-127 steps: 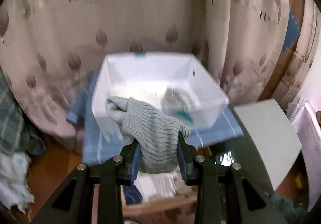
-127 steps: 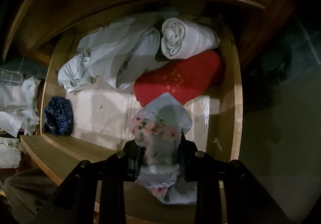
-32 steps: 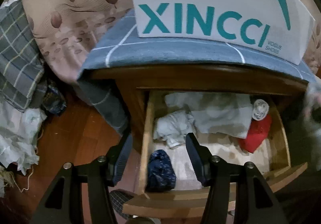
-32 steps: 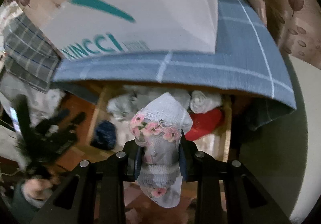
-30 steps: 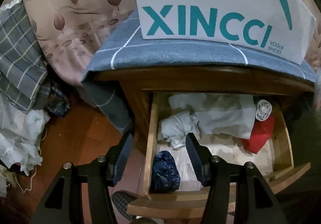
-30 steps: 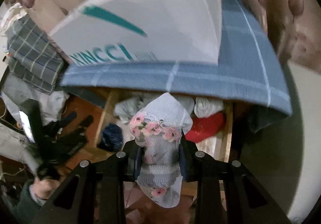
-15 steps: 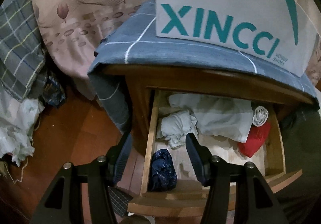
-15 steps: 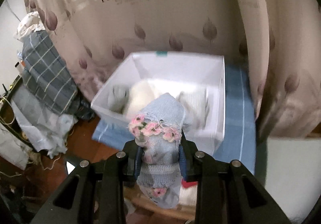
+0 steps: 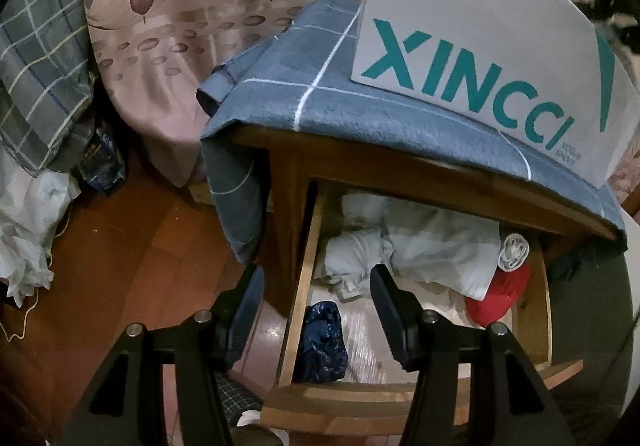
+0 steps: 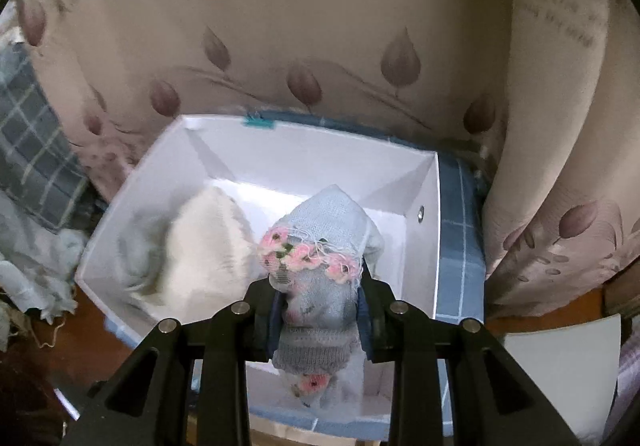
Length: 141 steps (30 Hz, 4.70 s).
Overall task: Take underwear out of drawer
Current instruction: 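Carry the pink-floral underwear into the white shoe box with the right tool and release, then move the empty right tool back down into the drawer, then grasp the red underwear with the right tool and lift it, then lower the left tool and grasp the dark blue sparkly underwear while the right tool holds the red one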
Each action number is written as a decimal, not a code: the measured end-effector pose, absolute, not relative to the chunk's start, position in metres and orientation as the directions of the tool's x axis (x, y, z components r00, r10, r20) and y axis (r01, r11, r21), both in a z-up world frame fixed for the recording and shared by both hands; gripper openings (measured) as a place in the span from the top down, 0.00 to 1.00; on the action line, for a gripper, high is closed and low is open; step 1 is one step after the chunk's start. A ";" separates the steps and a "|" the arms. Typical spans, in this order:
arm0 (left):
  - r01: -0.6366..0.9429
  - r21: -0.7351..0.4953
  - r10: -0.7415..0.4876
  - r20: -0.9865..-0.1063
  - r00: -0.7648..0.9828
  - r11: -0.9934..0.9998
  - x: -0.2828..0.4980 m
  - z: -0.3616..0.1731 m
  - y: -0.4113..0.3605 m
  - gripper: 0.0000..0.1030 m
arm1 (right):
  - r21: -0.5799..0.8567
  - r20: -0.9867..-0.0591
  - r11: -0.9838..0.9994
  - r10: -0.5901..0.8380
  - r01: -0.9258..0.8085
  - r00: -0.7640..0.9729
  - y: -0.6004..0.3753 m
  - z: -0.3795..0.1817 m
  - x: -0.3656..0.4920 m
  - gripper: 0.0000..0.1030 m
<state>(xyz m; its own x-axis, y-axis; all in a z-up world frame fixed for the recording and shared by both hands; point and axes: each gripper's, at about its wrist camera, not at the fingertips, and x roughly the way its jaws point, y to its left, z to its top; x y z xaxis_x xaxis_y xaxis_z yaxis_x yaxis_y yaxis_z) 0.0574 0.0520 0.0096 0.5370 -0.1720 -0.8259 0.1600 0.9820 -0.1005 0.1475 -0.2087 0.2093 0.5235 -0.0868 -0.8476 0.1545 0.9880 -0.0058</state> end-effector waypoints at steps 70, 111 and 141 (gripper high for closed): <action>0.084 -0.188 -0.206 -0.869 0.451 0.978 0.069 -0.003 0.083 0.45 | -0.267 -0.955 0.554 -0.264 -0.788 0.139 -0.138 -0.084 0.003 0.40; 0.112 -0.188 -0.215 -0.918 0.333 0.976 0.073 -0.030 0.064 0.45 | -0.050 -0.984 0.876 -0.127 -0.480 -0.128 -0.171 -0.129 0.019 0.57; 0.177 -0.107 -0.132 -0.981 0.139 0.978 0.079 -0.085 0.020 0.45 | 0.300 -0.930 0.910 0.211 0.287 0.302 -0.215 -0.036 -0.029 0.65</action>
<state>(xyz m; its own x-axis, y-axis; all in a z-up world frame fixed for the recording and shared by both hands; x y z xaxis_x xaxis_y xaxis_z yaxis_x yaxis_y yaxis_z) 0.0788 0.0203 -0.0853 0.1392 -0.1322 -0.9814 0.1769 0.9784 -0.1067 -0.0290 -0.2154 -0.0363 0.3024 0.2106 -0.9296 0.2874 0.9097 0.2996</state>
